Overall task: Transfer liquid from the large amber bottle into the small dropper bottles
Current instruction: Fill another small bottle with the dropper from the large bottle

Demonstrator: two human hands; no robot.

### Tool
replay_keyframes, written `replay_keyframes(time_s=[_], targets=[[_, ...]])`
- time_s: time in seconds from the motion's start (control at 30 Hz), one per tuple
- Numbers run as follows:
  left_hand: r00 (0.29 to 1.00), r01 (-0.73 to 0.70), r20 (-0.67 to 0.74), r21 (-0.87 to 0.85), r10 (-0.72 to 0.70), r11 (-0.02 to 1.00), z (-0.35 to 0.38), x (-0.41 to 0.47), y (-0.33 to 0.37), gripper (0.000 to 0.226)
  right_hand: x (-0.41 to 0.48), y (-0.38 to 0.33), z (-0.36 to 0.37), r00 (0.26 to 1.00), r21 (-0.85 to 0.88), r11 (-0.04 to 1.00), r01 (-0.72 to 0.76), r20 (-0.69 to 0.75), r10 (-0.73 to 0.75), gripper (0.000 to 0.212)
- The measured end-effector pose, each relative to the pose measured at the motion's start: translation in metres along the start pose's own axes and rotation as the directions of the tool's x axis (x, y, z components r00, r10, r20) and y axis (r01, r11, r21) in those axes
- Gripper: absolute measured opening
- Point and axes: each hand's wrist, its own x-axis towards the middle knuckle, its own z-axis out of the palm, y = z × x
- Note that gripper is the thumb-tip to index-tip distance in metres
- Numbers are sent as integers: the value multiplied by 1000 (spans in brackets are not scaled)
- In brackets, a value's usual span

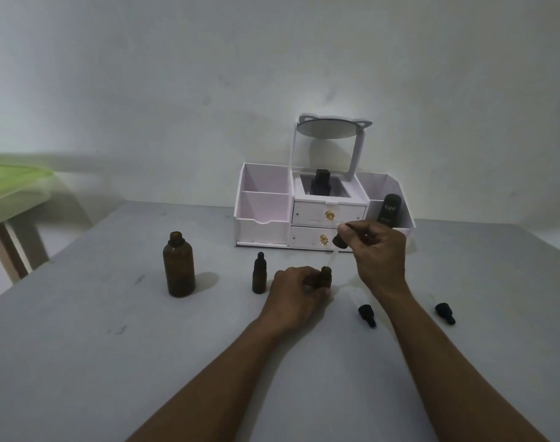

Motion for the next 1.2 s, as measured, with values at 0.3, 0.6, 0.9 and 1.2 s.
replay_keyframes(time_s=[0.3, 0.6, 0.9, 1.2], targets=[[1000, 17, 8, 18, -17, 1000, 0, 2, 0, 41, 1, 0, -1, 1000, 8, 1000, 30, 2, -30, 11], [999, 52, 9, -22, -52, 998, 1, -5, 3, 50, -3, -6, -1, 999, 39, 999, 29, -30, -28, 12], [999, 10, 40, -5, -10, 1000, -58, -51, -9, 44, 3, -63, 4, 981, 145, 975, 168, -124, -151, 17], [848, 170, -511, 4, -145, 985, -173, -95, -86, 15, -5, -123, 90, 995, 511, 859, 24, 72, -70, 9]])
